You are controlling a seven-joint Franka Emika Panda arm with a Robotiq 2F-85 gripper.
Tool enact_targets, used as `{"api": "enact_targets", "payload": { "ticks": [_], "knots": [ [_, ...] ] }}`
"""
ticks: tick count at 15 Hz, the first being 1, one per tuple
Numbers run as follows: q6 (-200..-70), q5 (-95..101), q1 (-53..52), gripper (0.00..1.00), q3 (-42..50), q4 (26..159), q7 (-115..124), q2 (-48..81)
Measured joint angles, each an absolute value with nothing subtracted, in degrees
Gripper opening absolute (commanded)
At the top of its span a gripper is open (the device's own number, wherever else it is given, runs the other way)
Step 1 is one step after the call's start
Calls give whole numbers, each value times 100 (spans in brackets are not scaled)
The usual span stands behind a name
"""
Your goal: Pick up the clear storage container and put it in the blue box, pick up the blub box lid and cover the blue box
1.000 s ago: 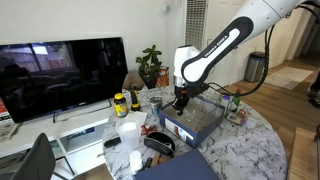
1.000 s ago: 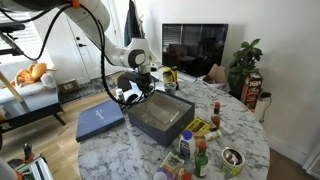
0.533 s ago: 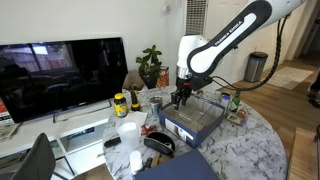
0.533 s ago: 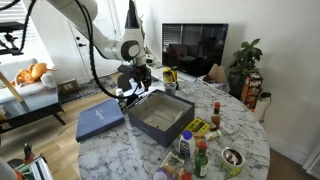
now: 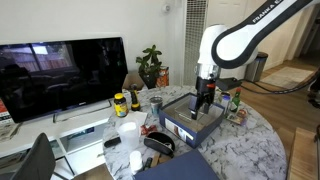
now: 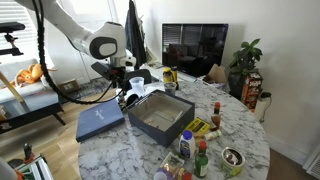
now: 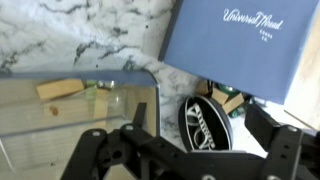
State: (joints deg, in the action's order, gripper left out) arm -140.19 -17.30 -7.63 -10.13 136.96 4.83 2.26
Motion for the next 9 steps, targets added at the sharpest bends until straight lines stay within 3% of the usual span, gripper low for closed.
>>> {"api": "enact_targets", "payload": {
  "ticks": [9],
  "knots": [
    [-13918,-3100,-913,100,-1111,14916,-938,113]
  ]
}}
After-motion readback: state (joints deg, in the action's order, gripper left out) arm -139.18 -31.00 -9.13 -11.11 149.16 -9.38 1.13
